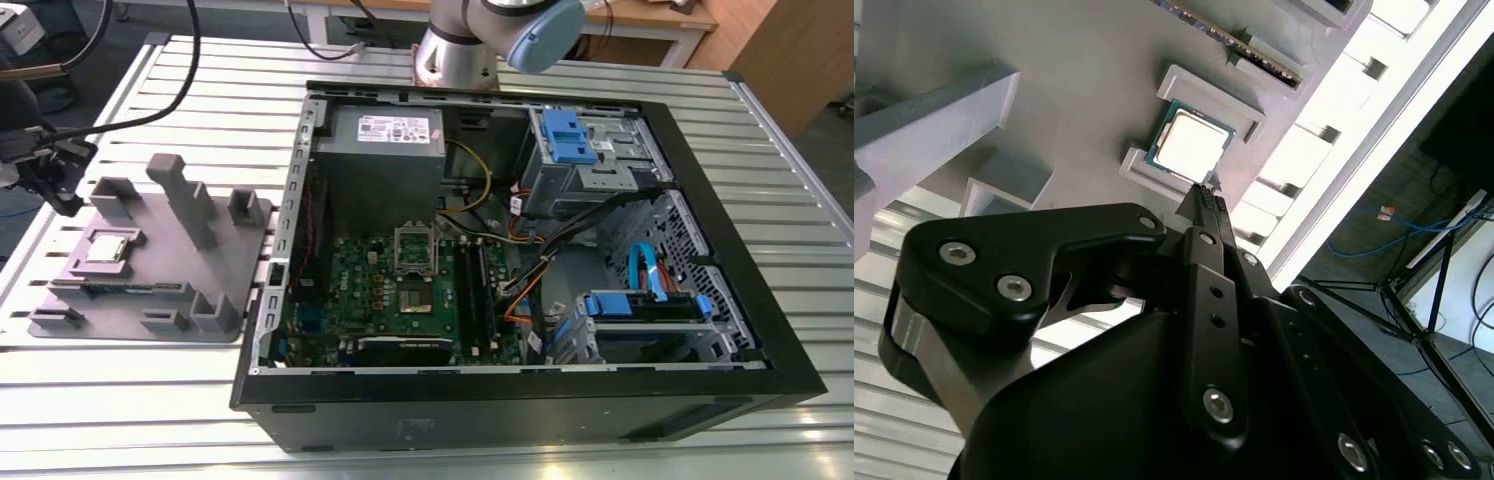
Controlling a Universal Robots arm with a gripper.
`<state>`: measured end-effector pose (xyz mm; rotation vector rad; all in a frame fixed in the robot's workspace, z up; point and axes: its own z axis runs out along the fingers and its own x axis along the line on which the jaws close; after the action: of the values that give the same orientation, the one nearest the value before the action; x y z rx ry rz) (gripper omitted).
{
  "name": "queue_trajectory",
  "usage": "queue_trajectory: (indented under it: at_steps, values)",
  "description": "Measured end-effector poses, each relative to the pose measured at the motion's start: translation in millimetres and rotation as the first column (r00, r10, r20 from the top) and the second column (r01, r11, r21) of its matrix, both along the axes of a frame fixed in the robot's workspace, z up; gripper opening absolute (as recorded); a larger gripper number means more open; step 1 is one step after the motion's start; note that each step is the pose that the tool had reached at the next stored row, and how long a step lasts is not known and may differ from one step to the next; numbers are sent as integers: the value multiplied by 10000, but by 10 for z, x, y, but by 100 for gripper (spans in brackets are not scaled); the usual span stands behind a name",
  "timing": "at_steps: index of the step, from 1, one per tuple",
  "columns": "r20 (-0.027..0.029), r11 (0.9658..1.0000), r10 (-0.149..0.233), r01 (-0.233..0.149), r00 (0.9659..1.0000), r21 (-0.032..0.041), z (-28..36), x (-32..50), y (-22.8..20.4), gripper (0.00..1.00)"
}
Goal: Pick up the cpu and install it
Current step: 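Reach for the cpu, then pick up the cpu and move it towards the insertion slot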
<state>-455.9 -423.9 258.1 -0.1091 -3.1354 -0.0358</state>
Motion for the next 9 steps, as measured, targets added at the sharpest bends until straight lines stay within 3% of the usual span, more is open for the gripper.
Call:
queue_trajectory:
  at_steps: [9]
  values:
    - [-1, 10000, 3, -3, 10000, -1, -17, 0, 0, 11]
